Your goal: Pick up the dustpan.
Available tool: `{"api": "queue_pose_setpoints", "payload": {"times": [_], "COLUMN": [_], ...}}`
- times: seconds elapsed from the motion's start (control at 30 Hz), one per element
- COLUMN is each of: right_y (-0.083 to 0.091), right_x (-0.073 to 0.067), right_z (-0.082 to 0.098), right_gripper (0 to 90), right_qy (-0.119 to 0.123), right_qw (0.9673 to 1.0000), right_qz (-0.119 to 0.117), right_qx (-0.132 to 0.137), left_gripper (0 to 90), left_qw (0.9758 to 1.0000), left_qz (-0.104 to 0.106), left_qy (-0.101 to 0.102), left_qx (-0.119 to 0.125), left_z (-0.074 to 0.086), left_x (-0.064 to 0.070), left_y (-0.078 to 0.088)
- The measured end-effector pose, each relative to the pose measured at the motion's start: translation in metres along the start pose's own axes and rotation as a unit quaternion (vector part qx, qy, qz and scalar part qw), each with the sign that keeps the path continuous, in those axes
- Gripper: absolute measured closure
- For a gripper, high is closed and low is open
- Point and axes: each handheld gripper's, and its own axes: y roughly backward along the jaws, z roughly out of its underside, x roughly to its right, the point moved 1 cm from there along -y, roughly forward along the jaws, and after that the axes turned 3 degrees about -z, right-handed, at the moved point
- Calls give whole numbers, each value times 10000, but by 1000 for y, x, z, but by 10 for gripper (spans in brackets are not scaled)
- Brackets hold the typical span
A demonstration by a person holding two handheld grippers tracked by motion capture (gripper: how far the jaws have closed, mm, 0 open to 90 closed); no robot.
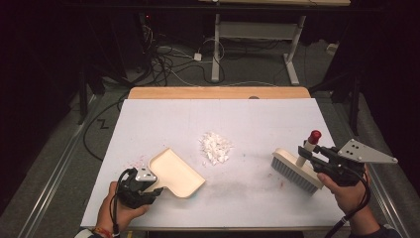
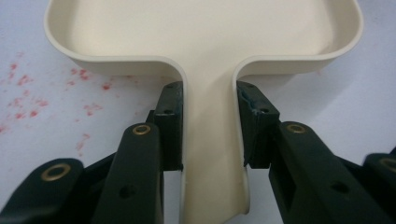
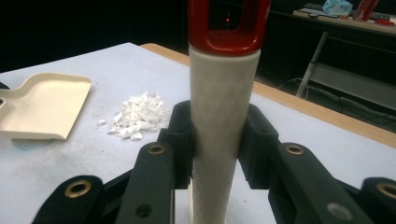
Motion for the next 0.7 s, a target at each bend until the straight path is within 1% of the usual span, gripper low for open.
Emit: {"api": "queue_pose_setpoints", "payload": {"times": [0.1, 0.27, 0.4, 0.53, 0.7], "right_y": [-3, -4, -4, -3, -3], "right_x": [1, 1, 0, 0, 0], "right_z": [0, 0, 0, 0, 1], "right_gripper": [702, 703, 702, 703, 703], "right_qy": [-23, -28, -10, -28, -25], "right_qw": [10000, 10000, 10000, 10000, 10000], "right_qz": [-14, -22, -23, -20, -92], "right_qx": [-9, -37, -45, -34, -10], "left_gripper": [638, 638, 638, 637, 637], "left_qw": [9999, 9998, 9998, 9997, 9997], "left_qz": [82, 141, 123, 145, 152], "left_qy": [-80, -81, -122, -121, -139], "left_qx": [-60, -92, -120, -121, -151], "left_z": [-1, 0, -1, -2, -2], "left_x": [2, 3, 4, 5, 4], "left_y": [-3, -5, -6, -7, -9]}}
